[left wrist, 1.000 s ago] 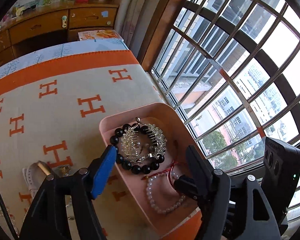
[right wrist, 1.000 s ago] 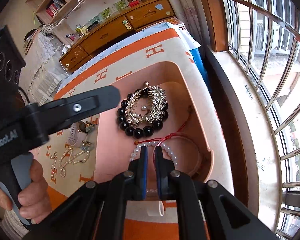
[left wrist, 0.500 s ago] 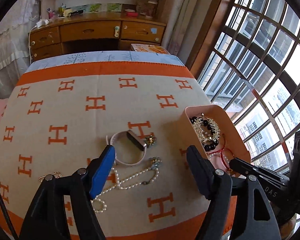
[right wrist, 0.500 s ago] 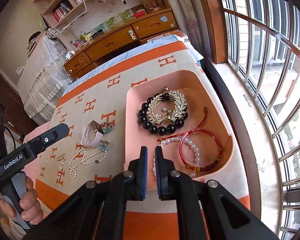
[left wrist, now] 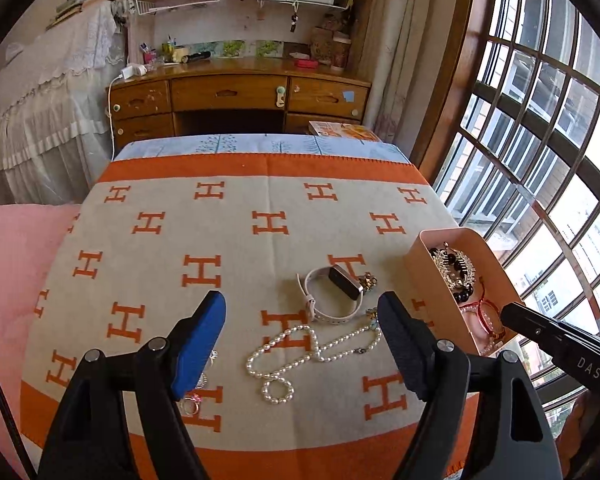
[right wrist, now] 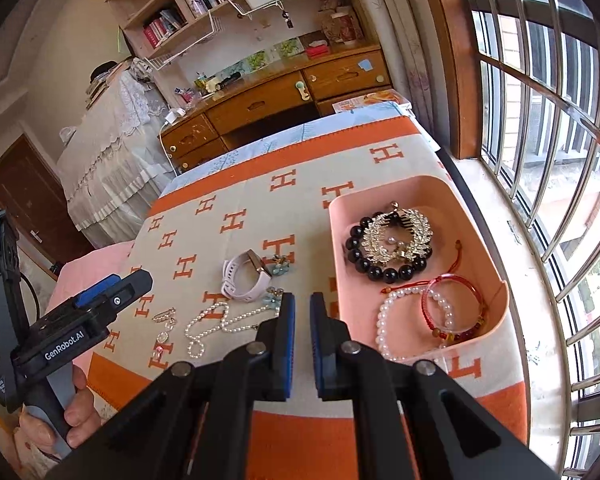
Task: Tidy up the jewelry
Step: 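Move the right tool to the pink-strap watch and grasp its strap, then grasp the pearl safety pin with the left tool while the right tool carries the watch to the box, then release the pin and watch into the pink box by opening both tools, then move the right tool to the pearl necklace and grasp it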
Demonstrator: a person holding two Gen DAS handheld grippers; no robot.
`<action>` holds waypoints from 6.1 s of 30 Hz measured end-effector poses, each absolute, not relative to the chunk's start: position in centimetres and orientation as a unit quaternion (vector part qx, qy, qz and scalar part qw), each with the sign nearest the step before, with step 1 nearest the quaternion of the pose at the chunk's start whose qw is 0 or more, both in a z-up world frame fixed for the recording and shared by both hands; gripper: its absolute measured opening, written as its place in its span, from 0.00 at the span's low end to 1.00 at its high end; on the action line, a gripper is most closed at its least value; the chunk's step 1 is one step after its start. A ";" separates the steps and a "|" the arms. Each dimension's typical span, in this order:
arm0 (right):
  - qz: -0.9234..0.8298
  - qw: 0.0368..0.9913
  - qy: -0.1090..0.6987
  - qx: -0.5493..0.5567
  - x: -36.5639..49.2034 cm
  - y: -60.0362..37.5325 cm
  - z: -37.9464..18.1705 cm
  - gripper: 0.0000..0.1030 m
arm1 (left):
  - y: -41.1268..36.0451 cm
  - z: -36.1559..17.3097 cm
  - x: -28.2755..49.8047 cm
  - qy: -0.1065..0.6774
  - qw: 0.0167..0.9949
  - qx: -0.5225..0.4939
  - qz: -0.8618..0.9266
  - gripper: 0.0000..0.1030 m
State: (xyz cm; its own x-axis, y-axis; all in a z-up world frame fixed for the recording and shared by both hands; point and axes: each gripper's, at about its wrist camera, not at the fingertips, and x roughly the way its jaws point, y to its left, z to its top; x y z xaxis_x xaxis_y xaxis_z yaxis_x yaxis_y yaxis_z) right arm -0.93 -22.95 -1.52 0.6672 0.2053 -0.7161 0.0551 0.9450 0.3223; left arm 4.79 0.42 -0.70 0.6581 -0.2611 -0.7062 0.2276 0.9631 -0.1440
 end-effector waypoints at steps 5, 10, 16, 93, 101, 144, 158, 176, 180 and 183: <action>0.064 0.899 0.406 0.152 -0.9 -21.2 -1.4 0.08 | 2.2 -0.2 4.0 0.378 0.919 -0.020 -0.113 0.75; 0.085 0.895 0.414 0.144 -0.6 -19.2 -1.5 0.12 | 5.1 -0.3 3.3 0.371 0.924 -0.028 -0.089 0.75; 0.097 0.895 0.414 0.132 -0.5 -17.7 -1.9 0.29 | 9.4 -1.3 3.1 0.377 0.924 -0.041 -0.043 0.75; 0.153 0.839 0.518 0.068 10.2 -12.2 -11.0 0.11 | 8.4 -11.3 11.4 0.501 0.802 0.205 -0.252 0.30; 0.160 0.838 0.516 0.079 10.2 -12.6 -11.1 0.11 | 6.5 -11.2 11.5 0.485 0.766 0.292 -0.303 0.30; 0.026 0.899 0.365 0.239 0.5 -31.3 -2.7 0.09 | -15.6 -4.4 10.3 0.528 0.742 -0.016 -0.413 0.05; 0.016 0.887 0.382 0.260 0.5 -33.4 -5.9 0.09 | -20.3 -8.6 10.2 0.557 0.733 0.002 -0.391 0.12; 0.036 0.887 0.397 0.231 1.2 -29.9 -5.8 0.23 | -11.3 -2.6 5.8 0.433 0.842 0.031 -0.321 0.65; 0.043 0.890 0.394 0.224 0.8 -29.0 -5.2 0.23 | -7.8 -1.6 5.4 0.421 0.861 0.016 -0.285 0.66; 0.046 0.894 0.390 0.215 0.3 -28.1 -4.6 0.23 | -4.3 -0.7 5.2 0.412 0.876 -0.008 -0.253 0.67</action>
State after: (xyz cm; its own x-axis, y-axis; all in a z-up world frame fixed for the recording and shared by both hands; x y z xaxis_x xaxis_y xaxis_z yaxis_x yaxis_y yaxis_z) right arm 0.34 -28.14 -4.65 0.6913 0.2506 -0.6777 0.0845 0.9034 0.4203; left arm 5.22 -4.30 -0.71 0.5332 -0.4490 -0.7170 0.4358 0.8722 -0.2222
